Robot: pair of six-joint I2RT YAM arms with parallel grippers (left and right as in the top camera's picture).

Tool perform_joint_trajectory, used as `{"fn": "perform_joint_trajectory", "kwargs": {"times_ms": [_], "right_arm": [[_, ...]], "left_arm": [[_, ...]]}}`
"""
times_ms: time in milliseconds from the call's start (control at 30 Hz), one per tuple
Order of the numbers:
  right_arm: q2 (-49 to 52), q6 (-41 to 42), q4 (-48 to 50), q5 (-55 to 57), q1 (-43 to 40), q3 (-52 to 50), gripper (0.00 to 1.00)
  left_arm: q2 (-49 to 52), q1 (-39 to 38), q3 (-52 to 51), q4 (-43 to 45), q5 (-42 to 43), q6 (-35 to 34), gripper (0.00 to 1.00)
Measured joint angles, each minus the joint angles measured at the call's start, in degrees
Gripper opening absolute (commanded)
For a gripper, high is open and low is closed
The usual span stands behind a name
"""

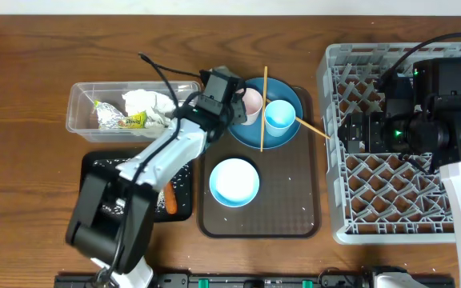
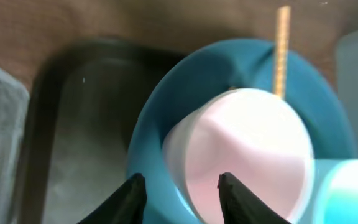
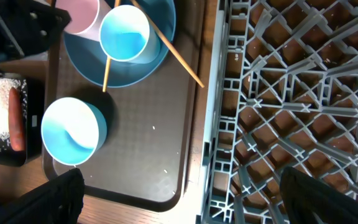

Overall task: Sort waste into correct bins and load items into the dishwasher rack
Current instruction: 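Grasp and lift the pink cup with the left gripper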

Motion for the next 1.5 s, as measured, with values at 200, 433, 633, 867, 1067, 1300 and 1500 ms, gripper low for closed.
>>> {"fn": "perform_joint_trajectory", "kwargs": {"times_ms": [200,433,633,867,1067,1300,1500], "right_arm": [[0.00,0.00,-0.04,0.79,0.00,0.00,0.99],[0.00,-0.02,-0.13,1.29,0.00,0.00,0.99],[0.00,-0.22,0.68,1.46,0.00,0.00,0.99],[0.00,-1.49,2.47,0.04,0.00,0.00,0.99],[0.00,-9.51,3.98,-12.90,0.00,0.00,0.99],[0.00,-28.76,-0.44,-33.86,0.00,0.00,0.99],[0.00,-47.91,-8.00,-46.05,0.00,0.04,0.99]], "left_arm": [[0.72,-0.02,0.00,1.27,0.00,-0.28,0.15],[0.72,-0.04,0.00,1.09,-0.02,-0.07,0.06],[-0.11,0.11,0.00,0.85,-0.07,-0.07,0.06],[-11.89,2.34,0.00,-3.91,-0.11,-0.07,0.06],[-29.00,3.91,0.11,-15.08,1.77,-0.09,0.06],[-37.03,9.31,0.11,-17.64,28.04,-3.56,0.06],[-34.62,16.79,0.13,-9.01,52.59,-9.60,0.06]]}}
